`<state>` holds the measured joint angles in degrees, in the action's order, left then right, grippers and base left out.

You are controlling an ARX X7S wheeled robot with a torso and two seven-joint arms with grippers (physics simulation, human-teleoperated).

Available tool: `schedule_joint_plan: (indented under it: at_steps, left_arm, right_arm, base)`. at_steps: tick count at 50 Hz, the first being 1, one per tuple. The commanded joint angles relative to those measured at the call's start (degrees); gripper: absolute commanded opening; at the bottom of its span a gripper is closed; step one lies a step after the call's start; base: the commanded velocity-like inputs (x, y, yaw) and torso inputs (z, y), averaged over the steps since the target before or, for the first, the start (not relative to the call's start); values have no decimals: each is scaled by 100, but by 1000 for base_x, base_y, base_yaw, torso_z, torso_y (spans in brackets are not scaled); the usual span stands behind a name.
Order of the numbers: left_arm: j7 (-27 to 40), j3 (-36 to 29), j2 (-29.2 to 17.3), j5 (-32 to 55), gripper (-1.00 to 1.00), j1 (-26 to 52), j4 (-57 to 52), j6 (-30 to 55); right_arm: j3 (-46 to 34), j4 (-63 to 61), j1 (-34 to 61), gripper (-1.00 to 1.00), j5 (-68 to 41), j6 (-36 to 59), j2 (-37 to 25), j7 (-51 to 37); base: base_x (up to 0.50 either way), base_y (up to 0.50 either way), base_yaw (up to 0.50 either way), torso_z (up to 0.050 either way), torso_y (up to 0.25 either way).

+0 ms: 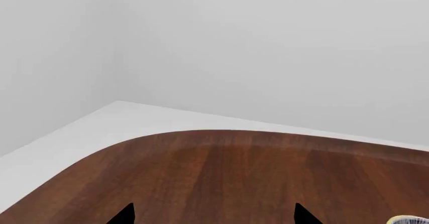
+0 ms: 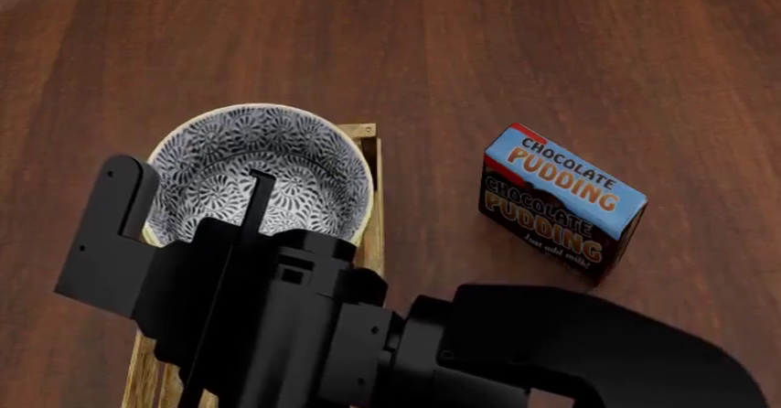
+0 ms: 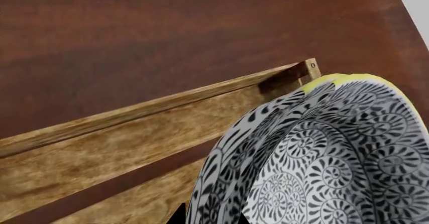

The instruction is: Stack the left bowl on the right bowl and place them in the tray.

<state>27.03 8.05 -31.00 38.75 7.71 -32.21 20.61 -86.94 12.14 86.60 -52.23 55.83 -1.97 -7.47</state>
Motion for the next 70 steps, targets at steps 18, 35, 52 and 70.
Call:
schedule_joint_plan:
  at_steps: [18, 35, 52, 70]
  left_arm:
    - [-5, -34, -5, -2, 100, 6, 33, -27]
    - [6, -20, -20, 33, 100, 2, 33, -26]
    - [14, -74, -20, -5, 100, 10, 42, -34]
    - [18, 11, -42, 70, 100, -7, 76, -63]
  right_arm:
    - [-115, 558, -177, -100, 366, -284, 176, 268]
    - [-173, 683, -332, -100, 451, -347, 196, 430]
    - [-160, 961, -563, -100, 702, -591, 197, 741]
    - [-160, 1242, -735, -100, 1017, -867, 197, 1096]
  base:
    - [0, 0, 0, 0, 1]
    - [0, 0, 0, 1, 1]
    - [0, 0, 0, 0, 1]
    - [0, 0, 0, 1, 1]
